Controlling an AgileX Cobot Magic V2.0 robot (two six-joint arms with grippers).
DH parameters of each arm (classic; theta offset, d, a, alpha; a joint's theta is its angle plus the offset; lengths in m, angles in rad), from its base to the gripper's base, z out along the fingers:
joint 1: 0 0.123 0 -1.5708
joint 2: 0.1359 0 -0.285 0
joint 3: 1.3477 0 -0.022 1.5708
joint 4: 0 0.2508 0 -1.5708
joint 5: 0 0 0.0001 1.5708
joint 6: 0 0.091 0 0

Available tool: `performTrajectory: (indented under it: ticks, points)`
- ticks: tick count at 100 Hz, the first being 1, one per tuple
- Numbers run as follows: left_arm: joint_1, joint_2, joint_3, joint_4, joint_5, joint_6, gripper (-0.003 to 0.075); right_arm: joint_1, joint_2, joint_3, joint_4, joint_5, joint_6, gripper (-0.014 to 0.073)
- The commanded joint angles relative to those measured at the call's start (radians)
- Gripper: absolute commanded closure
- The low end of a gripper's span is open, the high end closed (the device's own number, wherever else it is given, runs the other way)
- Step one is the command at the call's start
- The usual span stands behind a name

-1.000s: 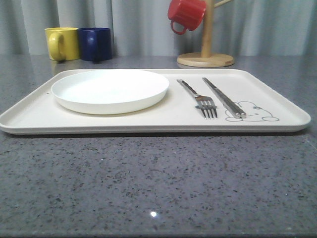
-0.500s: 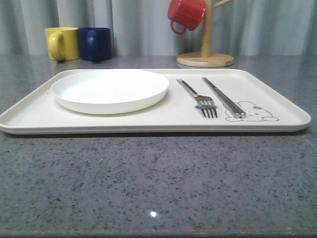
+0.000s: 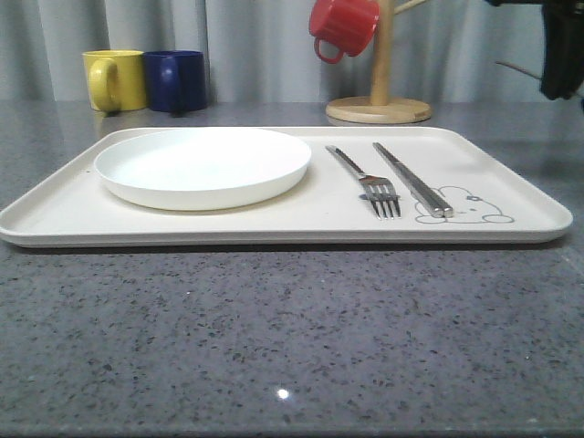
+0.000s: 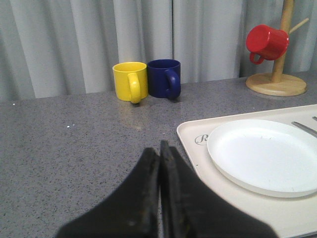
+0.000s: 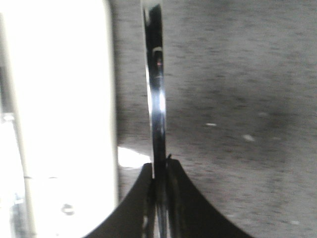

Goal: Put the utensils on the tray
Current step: 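Lower the spoon onto the tray beside the chopsticks and release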

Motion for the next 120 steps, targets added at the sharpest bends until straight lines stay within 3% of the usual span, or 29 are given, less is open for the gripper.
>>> performTrajectory:
  ticks: [1,21,86,98,111,120]
  points:
    - [0.001,0.01,-0.024,-0.01,-0.079,-0.008,0.0739,0.071,-0.047,-0.026,-0.068,-0.047,0.078,0.0656]
    - [0.001,0.01,-0.024,-0.01,-0.079,-0.008,0.0739,0.185,-0.045,-0.026,-0.115,-0.095,0.164,0.0656]
    - [0.001,0.01,-0.024,-0.01,-0.079,-0.008,0.0739,0.189,0.122,-0.026,-0.071,-0.063,0.176,0.0648]
    - [0.001,0.01,-0.024,-0.01,-0.079,-0.008,0.0739,0.189,0.124,-0.026,-0.071,-0.054,0.176,0.0542]
    - [0.001,0.01,-0.024,-0.01,-0.079,-0.008,0.0739,0.189,0.124,-0.026,-0.071,-0.049,0.176,0.0337]
    - [0.001,0.01,-0.024,-0.01,-0.079,-0.008,0.0739,0.189,0.122,-0.026,-0.071,-0.051,0.176,0.024]
